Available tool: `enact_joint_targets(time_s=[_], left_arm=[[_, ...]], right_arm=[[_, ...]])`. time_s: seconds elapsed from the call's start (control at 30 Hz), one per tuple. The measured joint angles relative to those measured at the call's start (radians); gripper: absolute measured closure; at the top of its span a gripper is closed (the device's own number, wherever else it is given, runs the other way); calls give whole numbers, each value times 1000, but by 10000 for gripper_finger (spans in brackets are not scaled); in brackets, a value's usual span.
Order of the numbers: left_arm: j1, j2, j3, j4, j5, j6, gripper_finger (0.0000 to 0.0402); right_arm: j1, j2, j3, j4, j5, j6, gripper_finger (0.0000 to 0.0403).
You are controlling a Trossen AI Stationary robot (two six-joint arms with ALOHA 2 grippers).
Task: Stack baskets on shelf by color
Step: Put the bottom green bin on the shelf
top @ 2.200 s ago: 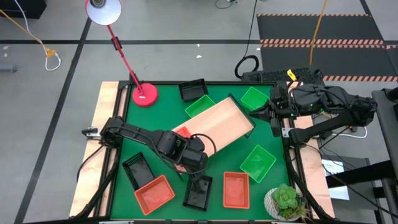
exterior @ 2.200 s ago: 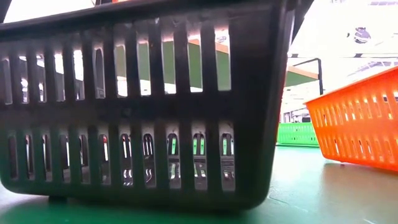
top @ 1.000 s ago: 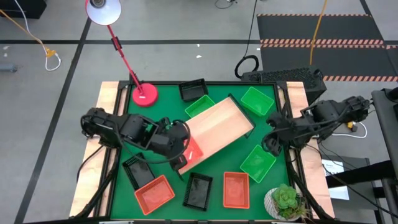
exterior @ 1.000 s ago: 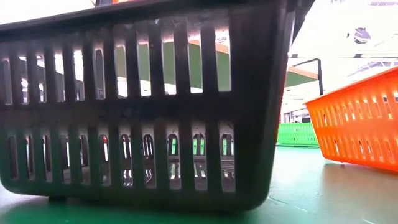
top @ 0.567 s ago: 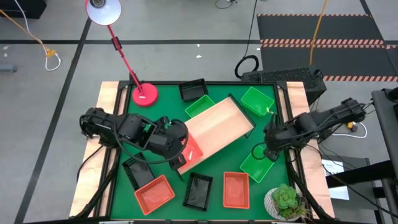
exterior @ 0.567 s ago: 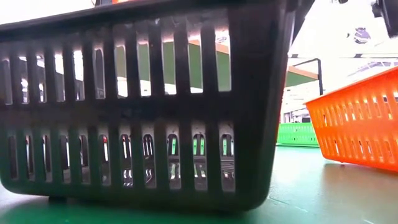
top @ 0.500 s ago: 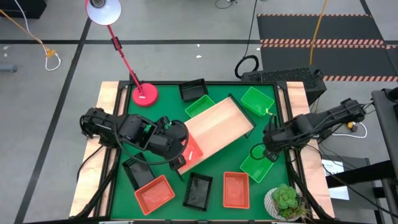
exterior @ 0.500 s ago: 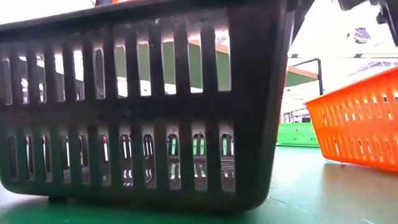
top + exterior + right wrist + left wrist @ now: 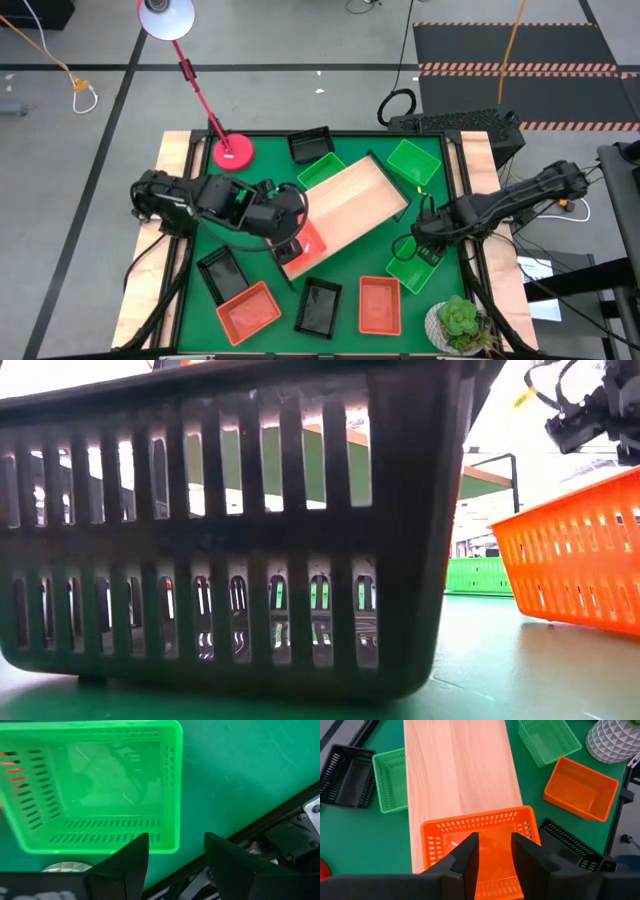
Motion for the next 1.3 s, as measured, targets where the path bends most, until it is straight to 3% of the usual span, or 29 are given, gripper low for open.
enact_joint_targets(time_s=[0.47, 0.67, 0.93, 1.3], left_arm=[[37, 0, 0, 4, 20, 38, 286], [46, 0, 0, 4, 22, 60, 286], [66, 0, 0, 5, 22, 84, 286], [70, 0, 0, 7, 22, 93, 286]], right_arm=[[-27, 0, -143, 187, -1, -58, 226], [-27, 0, -162, 192, 0, -81, 279], [-27, 0, -167, 193, -4, -106, 387], [-27, 1, -45, 74, -54, -46, 395]])
